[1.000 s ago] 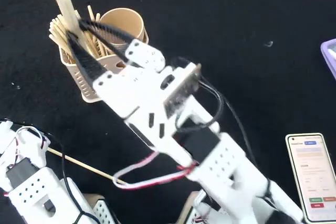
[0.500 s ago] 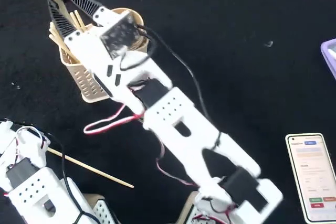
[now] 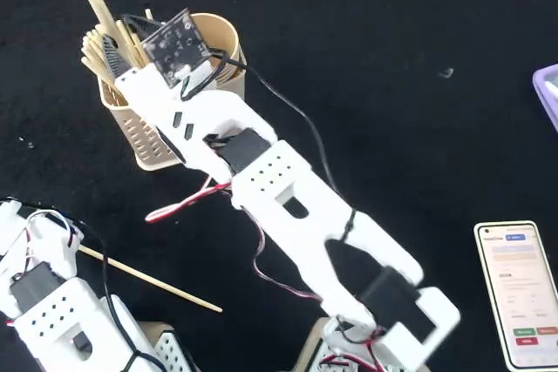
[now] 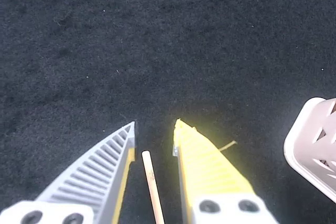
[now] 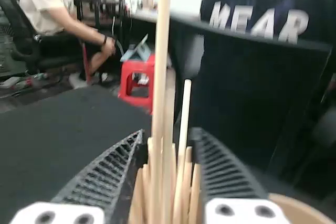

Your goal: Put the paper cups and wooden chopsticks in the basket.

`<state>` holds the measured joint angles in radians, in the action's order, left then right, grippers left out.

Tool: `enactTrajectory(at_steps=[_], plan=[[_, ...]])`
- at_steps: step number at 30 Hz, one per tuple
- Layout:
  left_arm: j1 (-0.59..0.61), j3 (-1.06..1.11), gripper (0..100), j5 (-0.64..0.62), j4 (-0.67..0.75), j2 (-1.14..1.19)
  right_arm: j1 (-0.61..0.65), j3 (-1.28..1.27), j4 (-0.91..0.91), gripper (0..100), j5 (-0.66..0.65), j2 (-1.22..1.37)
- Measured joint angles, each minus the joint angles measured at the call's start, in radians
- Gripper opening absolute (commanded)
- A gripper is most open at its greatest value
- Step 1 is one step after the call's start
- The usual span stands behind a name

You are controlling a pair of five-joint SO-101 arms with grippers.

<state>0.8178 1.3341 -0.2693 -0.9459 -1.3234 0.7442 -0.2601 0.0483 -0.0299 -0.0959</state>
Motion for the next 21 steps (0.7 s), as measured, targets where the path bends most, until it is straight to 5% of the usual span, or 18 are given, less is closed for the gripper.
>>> enactTrajectory(at_steps=[7,15,21], plan=[[0.0,0.0,13,0.0,0.0,0.0,0.0,0.0,0.288,18.8,0.068,-0.226],[0.0,0.0,13,0.0,0.008,0.0,0.048,-0.127,0.844,19.1,0.075,-0.56],[0.0,0.0,13,0.0,0.026,0.0,0.173,-0.529,0.872,19.1,0.075,-0.692]])
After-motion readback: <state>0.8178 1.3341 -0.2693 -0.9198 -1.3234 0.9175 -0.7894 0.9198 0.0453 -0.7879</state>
